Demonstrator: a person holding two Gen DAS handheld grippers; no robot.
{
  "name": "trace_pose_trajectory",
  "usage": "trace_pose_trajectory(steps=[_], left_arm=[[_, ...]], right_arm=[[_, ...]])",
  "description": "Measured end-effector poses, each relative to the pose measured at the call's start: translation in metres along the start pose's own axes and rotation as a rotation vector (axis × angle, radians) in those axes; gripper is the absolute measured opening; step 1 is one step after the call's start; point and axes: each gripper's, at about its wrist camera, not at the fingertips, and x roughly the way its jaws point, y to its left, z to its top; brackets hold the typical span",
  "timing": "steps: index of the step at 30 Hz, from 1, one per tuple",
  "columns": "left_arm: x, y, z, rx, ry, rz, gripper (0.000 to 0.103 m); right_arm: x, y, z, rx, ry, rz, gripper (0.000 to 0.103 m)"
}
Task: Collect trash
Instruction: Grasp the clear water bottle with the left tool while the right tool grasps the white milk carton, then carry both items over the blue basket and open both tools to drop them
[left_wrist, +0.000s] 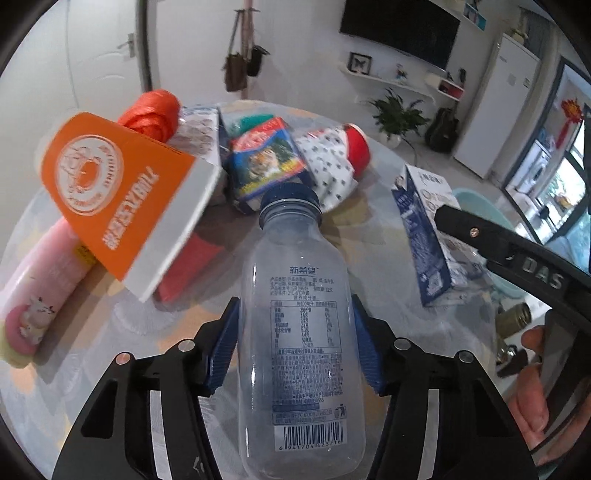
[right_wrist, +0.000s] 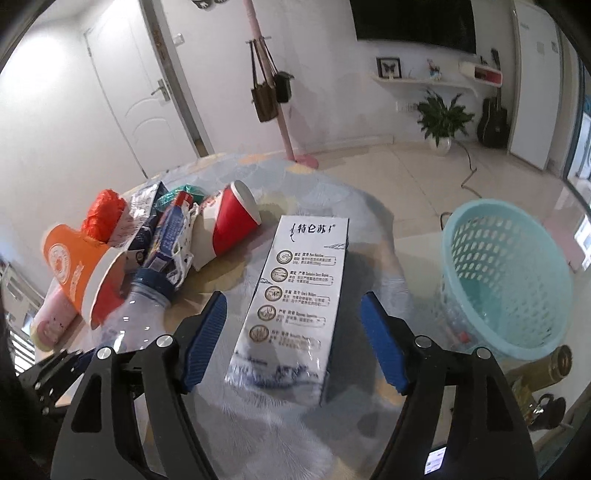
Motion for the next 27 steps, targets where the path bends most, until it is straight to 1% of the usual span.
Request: trace_pose_trajectory(steps=[3,6,8,10,12,13,14,17,19,22,25,27], left_arm=[[-0.009,0.003,0.003,-0.026,-0.033,-0.016,0.055],[-0.016,0.003,0.004,-0.022,-0.065,-0.014,0.055],[-0.016,0.002,0.005,-0.02,-0.072,-0.015,0.055],[-0.016,0.004,-0.001,-0.024,-0.086,-0.02,0.055],[-0.019,0.004,-0.003,-0.027,-0.098,-0.023,0.055],[-0.024,0.004,-0.006,-0.025,-0.109,-0.022,0.055],[-0.026,0.002,-0.007,-0.021,-0.119,-0.02,0.055],[-0.038,-0.005,-0.002,-0.003,-0.157,-0.009,0.055],[-0.045,-0.011,0.001,0.01,-0.182,-0.01,0.055],[-0.055,-0.025,0.013,0.033,-0.219,-0.033,0.055],[-0.063,-0.047,0.029,0.072,-0.253,-0.06,0.055],[-0.066,-0.067,0.042,0.115,-0.269,-0.074,0.055]], right_arm=[[0.012,0.001,0.003,0.016,0.031,-0.022,0.071],[0.027,-0.001,0.005,0.05,0.082,-0.004,0.071],[0.034,-0.002,0.005,0.059,0.103,0.0,0.071],[0.033,-0.004,0.003,0.062,0.107,-0.009,0.071],[0.032,-0.004,0.003,0.056,0.102,-0.017,0.064],[0.03,-0.005,0.004,0.058,0.102,-0.018,0.055],[0.027,-0.006,0.004,0.06,0.097,-0.02,0.053],[0.016,-0.012,0.005,0.062,0.055,-0.008,0.052],[0.002,-0.019,0.009,0.07,0.01,-0.005,0.051],[-0.021,-0.033,0.016,0.09,-0.05,0.002,0.051],[-0.054,-0.056,0.028,0.121,-0.137,-0.02,0.051],[-0.07,-0.072,0.036,0.146,-0.178,-0.03,0.051]])
